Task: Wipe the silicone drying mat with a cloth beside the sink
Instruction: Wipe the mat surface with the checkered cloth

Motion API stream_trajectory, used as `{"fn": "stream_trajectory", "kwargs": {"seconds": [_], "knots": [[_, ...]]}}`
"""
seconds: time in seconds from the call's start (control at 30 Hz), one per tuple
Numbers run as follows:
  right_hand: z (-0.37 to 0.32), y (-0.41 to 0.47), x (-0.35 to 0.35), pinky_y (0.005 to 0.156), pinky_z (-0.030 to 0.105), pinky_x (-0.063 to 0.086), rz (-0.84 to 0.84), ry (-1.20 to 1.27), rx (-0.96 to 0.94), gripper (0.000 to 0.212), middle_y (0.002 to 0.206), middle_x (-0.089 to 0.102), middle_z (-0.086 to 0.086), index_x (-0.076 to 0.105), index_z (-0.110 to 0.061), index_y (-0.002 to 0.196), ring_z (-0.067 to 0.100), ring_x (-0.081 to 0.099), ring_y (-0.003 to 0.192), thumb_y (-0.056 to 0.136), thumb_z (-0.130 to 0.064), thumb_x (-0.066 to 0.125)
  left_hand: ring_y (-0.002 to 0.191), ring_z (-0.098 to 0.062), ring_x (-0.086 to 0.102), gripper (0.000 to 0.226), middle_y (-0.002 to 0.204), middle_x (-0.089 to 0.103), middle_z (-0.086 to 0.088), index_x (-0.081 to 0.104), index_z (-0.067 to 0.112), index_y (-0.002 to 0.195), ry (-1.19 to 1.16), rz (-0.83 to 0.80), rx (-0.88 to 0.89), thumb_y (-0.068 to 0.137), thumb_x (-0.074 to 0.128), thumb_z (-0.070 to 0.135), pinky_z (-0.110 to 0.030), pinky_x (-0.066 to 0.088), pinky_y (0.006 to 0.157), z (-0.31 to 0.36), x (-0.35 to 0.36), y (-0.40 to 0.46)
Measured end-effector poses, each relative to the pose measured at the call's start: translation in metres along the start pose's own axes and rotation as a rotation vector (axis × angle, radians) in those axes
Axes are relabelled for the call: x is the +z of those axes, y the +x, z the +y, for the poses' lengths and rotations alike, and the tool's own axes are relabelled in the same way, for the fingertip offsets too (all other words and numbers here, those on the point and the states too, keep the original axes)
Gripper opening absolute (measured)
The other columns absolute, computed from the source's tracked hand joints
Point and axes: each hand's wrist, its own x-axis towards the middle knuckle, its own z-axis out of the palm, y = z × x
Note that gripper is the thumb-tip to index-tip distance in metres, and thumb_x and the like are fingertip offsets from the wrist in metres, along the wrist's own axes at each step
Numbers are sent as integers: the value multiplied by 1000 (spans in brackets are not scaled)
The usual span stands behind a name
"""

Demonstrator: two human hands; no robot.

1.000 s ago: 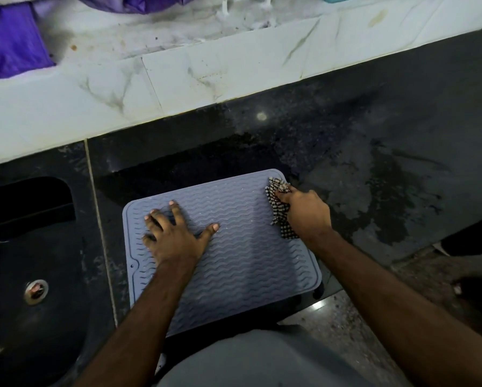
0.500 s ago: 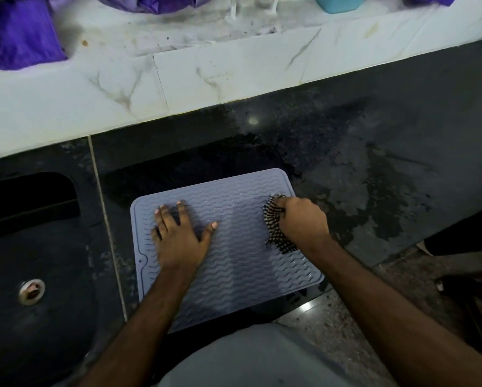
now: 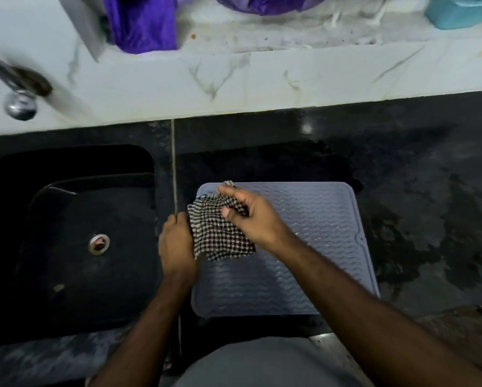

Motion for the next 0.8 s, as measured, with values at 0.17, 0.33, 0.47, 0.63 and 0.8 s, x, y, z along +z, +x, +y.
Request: {"fn": "stream_trajectory", "kwargs": {"seconds": [0.17, 0.33, 0.47, 0.63, 0.8], "knots": [[51, 10, 39, 107, 32, 37, 4, -542, 32, 43, 135, 48, 10, 55, -30, 139, 28, 47, 124, 97, -28, 58, 91, -34, 58, 15, 93, 58, -11, 62, 15, 85, -123, -5, -16, 82, 63, 0, -45, 49, 80, -8, 2, -5], [51, 11, 62, 98, 49, 47, 8, -891, -48, 52, 141, 29, 10, 34, -39, 149, 31, 35, 126, 99, -42, 47, 91, -31, 59, 16, 94, 61, -10, 61, 13, 84, -189, -35, -65, 83, 57, -2, -46, 51, 80, -2, 4, -1], [48, 21, 75, 94, 52, 49, -45, -950, -13, 58, 147, 20, 6, 21, -42, 151, 32, 34, 126, 101, -30, 48, 87, -31, 60, 20, 90, 61, -9, 54, 18, 77, -172, -71, -89, 83, 54, -1, -46, 52, 77, 5, 2, 3], [41, 32, 72, 93, 50, 49, -66, -881, 34, 53, 140, 24, 3, 26, -42, 150, 31, 38, 120, 102, -31, 46, 90, -31, 60, 7, 96, 61, -11, 59, 10, 89, -90, -80, -78, 90, 53, 5, -45, 49, 78, 9, 5, 4], [31, 33, 69, 85, 48, 48, -61, -965, 55, 50, 131, 27, 7, 30, -41, 148, 31, 43, 113, 102, -30, 45, 92, -31, 61, 7, 102, 61, -11, 52, 14, 100, 68, -21, 14, 97, 50, 9, -47, 51, 77, 10, 16, -1]]}}
